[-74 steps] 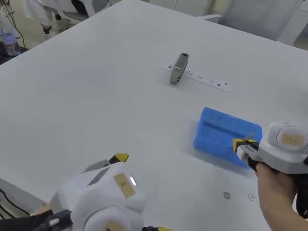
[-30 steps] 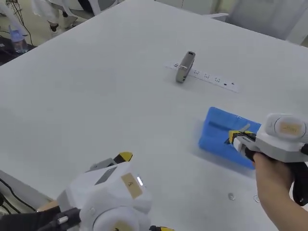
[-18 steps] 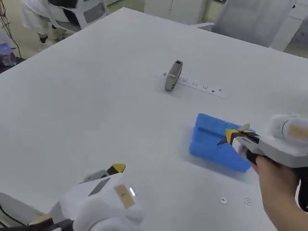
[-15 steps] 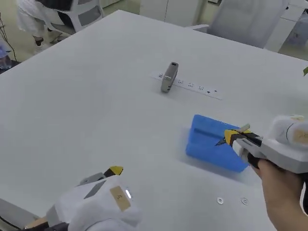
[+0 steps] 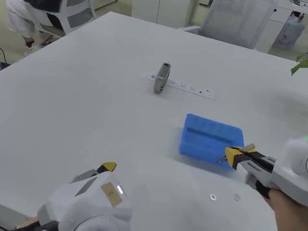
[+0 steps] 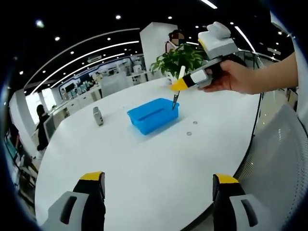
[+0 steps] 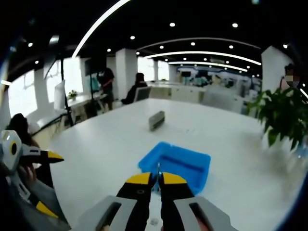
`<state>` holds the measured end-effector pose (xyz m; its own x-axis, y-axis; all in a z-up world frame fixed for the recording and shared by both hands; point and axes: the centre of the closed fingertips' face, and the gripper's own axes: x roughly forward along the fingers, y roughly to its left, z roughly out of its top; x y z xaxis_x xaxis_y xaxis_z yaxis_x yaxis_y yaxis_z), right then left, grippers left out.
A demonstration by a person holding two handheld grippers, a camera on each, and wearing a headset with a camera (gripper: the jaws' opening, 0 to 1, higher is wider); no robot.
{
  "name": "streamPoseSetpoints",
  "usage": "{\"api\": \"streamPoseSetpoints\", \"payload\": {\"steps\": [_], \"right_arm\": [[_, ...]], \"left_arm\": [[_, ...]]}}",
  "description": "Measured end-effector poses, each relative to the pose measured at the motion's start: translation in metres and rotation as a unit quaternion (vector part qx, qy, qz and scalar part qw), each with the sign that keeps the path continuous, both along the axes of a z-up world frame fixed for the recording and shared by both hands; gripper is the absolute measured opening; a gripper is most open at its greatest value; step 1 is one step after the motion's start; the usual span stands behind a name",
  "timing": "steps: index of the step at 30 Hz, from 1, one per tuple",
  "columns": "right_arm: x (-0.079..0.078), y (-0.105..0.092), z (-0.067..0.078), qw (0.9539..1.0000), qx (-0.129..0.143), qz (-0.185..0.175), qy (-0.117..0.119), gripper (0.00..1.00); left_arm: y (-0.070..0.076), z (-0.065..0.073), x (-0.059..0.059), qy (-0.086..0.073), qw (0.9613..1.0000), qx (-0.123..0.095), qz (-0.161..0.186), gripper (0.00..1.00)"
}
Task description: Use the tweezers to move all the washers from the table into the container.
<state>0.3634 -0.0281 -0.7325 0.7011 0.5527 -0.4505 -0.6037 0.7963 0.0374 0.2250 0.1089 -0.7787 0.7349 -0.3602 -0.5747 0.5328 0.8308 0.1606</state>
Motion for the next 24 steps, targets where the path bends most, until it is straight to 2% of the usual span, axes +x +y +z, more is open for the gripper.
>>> {"api": "streamPoseSetpoints", "payload": {"steps": [8,11,14,24], "right_arm": [[-0.015,-0.006,-0.019,0.9996,-0.005,-0.014,0.023,0.03],[-0.021,-0.006,-0.03,0.9991,-0.032,-0.007,0.026,0.03],[-0.023,-0.008,-0.039,0.9984,-0.048,-0.003,0.03,0.03],[-0.029,-0.015,-0.064,0.9957,-0.07,0.003,0.061,0.03]], "left_arm": [[-0.001,0.003,0.0,-0.003,1.0,-0.009,0.001,0.97],[0.0,0.002,-0.001,-0.001,1.0,-0.008,0.002,0.97],[0.0,0.002,-0.001,-0.001,1.0,-0.007,0.002,0.96],[0.001,0.002,-0.001,-0.002,1.0,-0.007,0.004,0.96]]}}
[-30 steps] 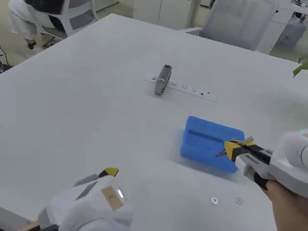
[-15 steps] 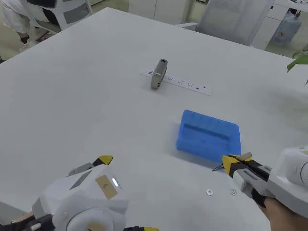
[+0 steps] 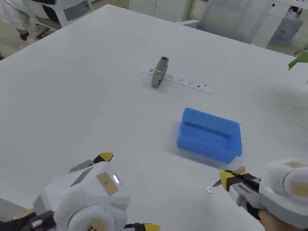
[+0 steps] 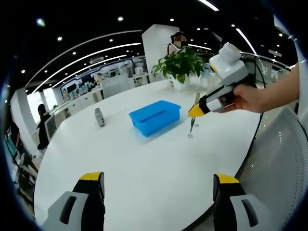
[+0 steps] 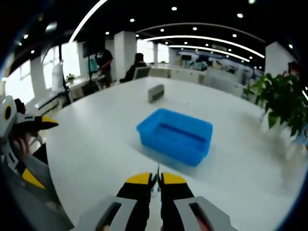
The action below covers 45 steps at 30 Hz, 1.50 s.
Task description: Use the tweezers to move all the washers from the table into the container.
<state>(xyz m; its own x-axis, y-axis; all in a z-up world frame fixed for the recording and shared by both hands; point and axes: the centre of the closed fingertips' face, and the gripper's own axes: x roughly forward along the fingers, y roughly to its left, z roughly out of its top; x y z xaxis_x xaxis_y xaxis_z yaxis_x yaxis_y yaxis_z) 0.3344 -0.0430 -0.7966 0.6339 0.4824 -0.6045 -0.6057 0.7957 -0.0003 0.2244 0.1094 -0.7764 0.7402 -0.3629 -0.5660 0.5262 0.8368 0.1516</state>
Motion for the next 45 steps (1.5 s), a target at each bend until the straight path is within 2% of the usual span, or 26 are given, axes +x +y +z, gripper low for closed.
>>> {"api": "streamPoseSetpoints", "payload": {"steps": [7,15,18,20,36,42,45], "right_arm": [[0.002,0.0,-0.008,1.0,-0.002,0.0,0.007,0.03],[0.005,0.0,-0.01,1.0,0.0,-0.007,0.002,0.03],[0.005,0.0,-0.013,0.9999,-0.014,0.003,-0.001,0.03],[0.006,0.001,-0.013,0.9997,-0.022,0.009,-0.01,0.03],[0.006,0.0,-0.012,0.9997,-0.021,0.005,-0.012,0.01],[0.009,-0.001,-0.012,0.9999,0.0,-0.015,0.008,0.01],[0.009,-0.002,-0.012,0.9998,0.0,-0.017,0.014,0.01]], "left_arm": [[0.0,-0.001,0.0,0.002,1.0,0.0,0.0,0.96],[-0.001,-0.002,-0.001,0.005,1.0,0.002,-0.003,0.96],[0.0,-0.002,0.0,0.005,1.0,0.004,-0.001,0.95],[0.0,-0.002,0.0,0.005,1.0,0.004,-0.001,0.95],[0.001,-0.002,0.0,0.003,1.0,0.009,0.0,0.95],[0.002,-0.001,0.001,0.001,1.0,0.007,0.003,0.94],[0.001,-0.001,0.001,0.0,1.0,0.008,0.002,0.94]]}}
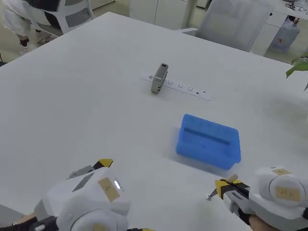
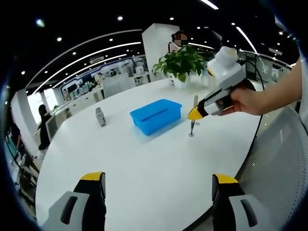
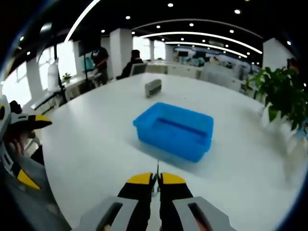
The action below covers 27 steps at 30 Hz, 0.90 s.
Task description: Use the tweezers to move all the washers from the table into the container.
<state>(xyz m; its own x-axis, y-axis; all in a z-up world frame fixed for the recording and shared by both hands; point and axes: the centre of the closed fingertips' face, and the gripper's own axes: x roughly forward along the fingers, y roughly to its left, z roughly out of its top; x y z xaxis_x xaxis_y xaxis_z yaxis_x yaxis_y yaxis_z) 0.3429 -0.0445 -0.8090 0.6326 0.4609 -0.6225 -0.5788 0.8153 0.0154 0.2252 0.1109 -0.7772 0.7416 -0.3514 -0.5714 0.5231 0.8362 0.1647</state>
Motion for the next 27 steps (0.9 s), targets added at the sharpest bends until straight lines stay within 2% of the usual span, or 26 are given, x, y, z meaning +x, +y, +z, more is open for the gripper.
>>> {"api": "streamPoseSetpoints", "payload": {"steps": [3,13,18,21,27], "right_arm": [[0.0,-0.001,0.0,1.0,0.004,-0.002,0.009,0.01],[0.0,-0.001,0.009,0.9999,0.012,-0.004,0.005,0.01],[0.001,0.002,0.021,0.9999,0.015,0.0,-0.004,0.01],[0.002,0.003,0.029,0.9998,0.017,0.0,-0.012,0.01],[0.01,0.006,0.046,0.9993,0.026,0.0,-0.026,0.01]], "left_arm": [[0.001,0.0,0.0,-0.001,1.0,0.001,0.001,0.94],[0.002,0.0,0.001,-0.003,1.0,0.003,0.002,0.93],[0.002,0.0,0.001,-0.003,1.0,0.001,0.003,0.93],[0.002,0.004,0.002,-0.009,0.9999,-0.007,0.006,0.94],[0.001,0.004,0.002,-0.009,0.9999,-0.011,0.006,0.94]]}}
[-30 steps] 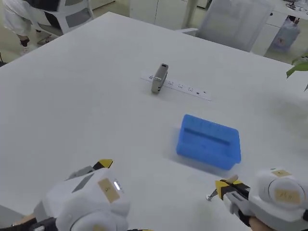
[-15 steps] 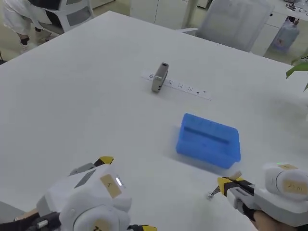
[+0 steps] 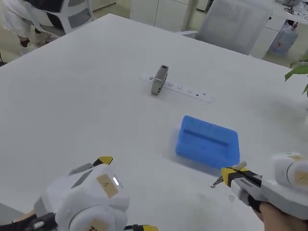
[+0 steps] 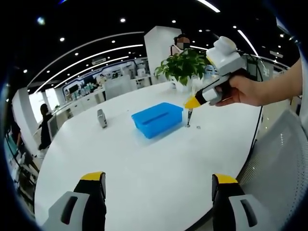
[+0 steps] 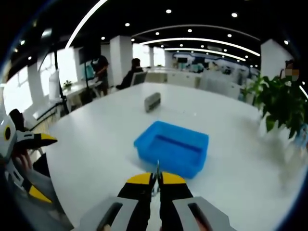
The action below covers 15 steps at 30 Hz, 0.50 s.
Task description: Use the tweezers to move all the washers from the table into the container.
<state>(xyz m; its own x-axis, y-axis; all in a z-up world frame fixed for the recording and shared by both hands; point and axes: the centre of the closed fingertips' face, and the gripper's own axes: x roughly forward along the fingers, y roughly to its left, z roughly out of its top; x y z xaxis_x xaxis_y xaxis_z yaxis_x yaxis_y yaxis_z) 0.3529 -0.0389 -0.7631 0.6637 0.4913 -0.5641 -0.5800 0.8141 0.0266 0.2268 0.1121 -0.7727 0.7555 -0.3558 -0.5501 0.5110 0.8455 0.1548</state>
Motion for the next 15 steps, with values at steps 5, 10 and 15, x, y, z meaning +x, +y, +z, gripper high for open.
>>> {"api": "streamPoseSetpoints", "payload": {"steps": [5,10,15], "right_arm": [[0.007,0.003,0.013,0.9999,0.006,-0.001,-0.016,0.01],[0.012,0.006,0.022,0.9996,0.0,0.007,-0.027,0.01],[0.017,0.009,0.025,0.9994,-0.004,0.014,-0.032,0.01]], "left_arm": [[-0.004,0.0,-0.002,-0.001,0.9999,0.0,-0.011,0.93],[-0.004,0.0,-0.002,0.0,0.9999,0.002,-0.012,0.93],[-0.002,0.001,0.0,-0.005,1.0,0.003,-0.006,0.93]]}}
